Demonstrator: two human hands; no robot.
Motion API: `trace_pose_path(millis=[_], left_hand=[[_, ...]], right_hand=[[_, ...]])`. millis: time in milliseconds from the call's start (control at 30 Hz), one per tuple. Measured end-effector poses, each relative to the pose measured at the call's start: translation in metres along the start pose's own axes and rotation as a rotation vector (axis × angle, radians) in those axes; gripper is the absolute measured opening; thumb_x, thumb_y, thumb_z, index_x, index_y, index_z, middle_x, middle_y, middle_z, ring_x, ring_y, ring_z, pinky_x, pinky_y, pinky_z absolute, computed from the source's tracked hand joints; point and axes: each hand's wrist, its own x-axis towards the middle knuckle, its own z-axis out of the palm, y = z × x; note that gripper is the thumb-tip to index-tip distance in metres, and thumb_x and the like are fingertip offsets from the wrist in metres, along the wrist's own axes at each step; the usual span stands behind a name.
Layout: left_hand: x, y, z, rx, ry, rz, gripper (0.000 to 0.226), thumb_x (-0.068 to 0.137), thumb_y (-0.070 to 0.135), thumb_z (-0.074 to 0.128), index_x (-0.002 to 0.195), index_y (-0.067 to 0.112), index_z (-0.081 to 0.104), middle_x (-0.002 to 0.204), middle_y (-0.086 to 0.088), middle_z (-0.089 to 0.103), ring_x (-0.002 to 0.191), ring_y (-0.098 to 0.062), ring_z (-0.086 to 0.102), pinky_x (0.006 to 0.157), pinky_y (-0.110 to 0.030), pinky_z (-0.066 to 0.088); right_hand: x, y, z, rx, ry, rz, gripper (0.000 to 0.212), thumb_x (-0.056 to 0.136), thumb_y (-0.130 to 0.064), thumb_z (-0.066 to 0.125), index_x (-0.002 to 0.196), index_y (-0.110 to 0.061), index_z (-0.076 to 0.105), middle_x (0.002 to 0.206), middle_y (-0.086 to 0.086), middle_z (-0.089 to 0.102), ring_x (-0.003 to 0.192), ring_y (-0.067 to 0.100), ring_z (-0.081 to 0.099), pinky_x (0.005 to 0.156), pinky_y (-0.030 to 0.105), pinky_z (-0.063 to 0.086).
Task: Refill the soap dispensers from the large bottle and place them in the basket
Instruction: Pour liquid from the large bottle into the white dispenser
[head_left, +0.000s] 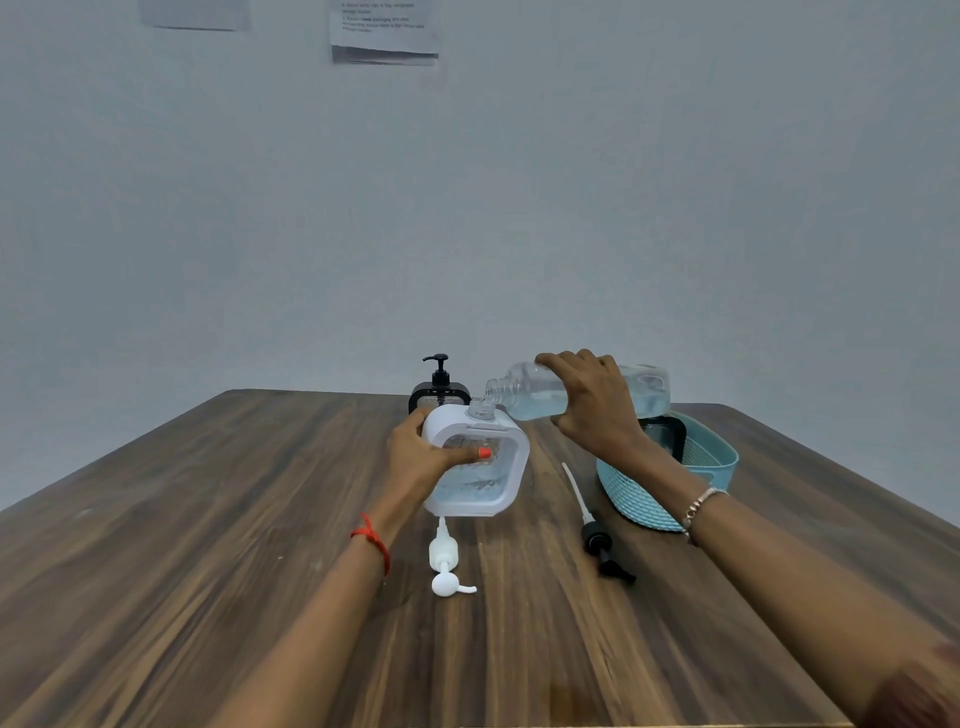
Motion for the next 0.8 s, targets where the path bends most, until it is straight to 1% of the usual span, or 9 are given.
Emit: trace_pose_path(millis=[167, 500, 567, 667, 800], left_hand=[[0.0009, -0.0025, 0.0004, -0.003, -0.001, 0.003, 0.055, 0.052, 0.012, 0.090, 0.098, 0.015, 0.060, 0.091, -0.004, 0.067, 0.082, -0.021, 0.064, 0.071, -0.029, 0.054], [0.0001, -0.0044, -0.0009, -0.003, 0.001, 0.007, 0.050, 0.052, 0.012, 0.090, 0.090, 0.021, 0.059, 0.086, -0.001, 0.066, 0.082, -0.022, 0.064, 0.075, -0.034, 0.056], [-0.0004, -0.0041, -0.0014, -0.010, 0.000, 0.003, 0.050, 0.052, 0.012, 0.090, 0.089, 0.021, 0.059, 0.085, 0.000, 0.066, 0.080, -0.020, 0.064, 0.073, -0.033, 0.056], [-0.0021, -0.0033, -0.0023, -0.019, -0.005, 0.007, 0.048, 0.052, 0.011, 0.090, 0.087, 0.023, 0.058, 0.081, 0.004, 0.065, 0.075, -0.017, 0.062, 0.065, -0.025, 0.054], [-0.0029, -0.0032, -0.0027, -0.012, -0.003, 0.010, 0.047, 0.053, 0.012, 0.090, 0.085, 0.025, 0.057, 0.082, 0.005, 0.065, 0.076, -0.017, 0.062, 0.065, -0.025, 0.053]], right_hand=[[-0.0003, -0.0002, 0.0002, 0.002, -0.002, -0.001, 0.063, 0.041, 0.003, 0.080, 0.100, -0.009, 0.065, 0.081, 0.006, 0.068, 0.068, 0.028, 0.060, 0.065, 0.034, 0.045], [-0.0007, -0.0010, 0.0005, -0.004, -0.004, -0.006, 0.062, 0.042, 0.003, 0.080, 0.100, -0.010, 0.064, 0.081, 0.004, 0.067, 0.067, 0.028, 0.060, 0.065, 0.034, 0.045], [-0.0006, -0.0013, 0.0003, -0.006, -0.005, -0.006, 0.062, 0.042, 0.003, 0.079, 0.100, -0.010, 0.064, 0.081, 0.004, 0.067, 0.067, 0.028, 0.060, 0.065, 0.035, 0.045], [-0.0003, -0.0019, 0.0002, -0.011, -0.008, -0.008, 0.062, 0.041, 0.004, 0.079, 0.100, -0.010, 0.064, 0.081, 0.004, 0.067, 0.068, 0.028, 0.060, 0.066, 0.034, 0.045], [-0.0005, -0.0024, 0.0001, -0.015, -0.005, -0.010, 0.063, 0.041, 0.003, 0.079, 0.100, -0.011, 0.064, 0.081, 0.004, 0.067, 0.068, 0.027, 0.060, 0.065, 0.033, 0.045]])
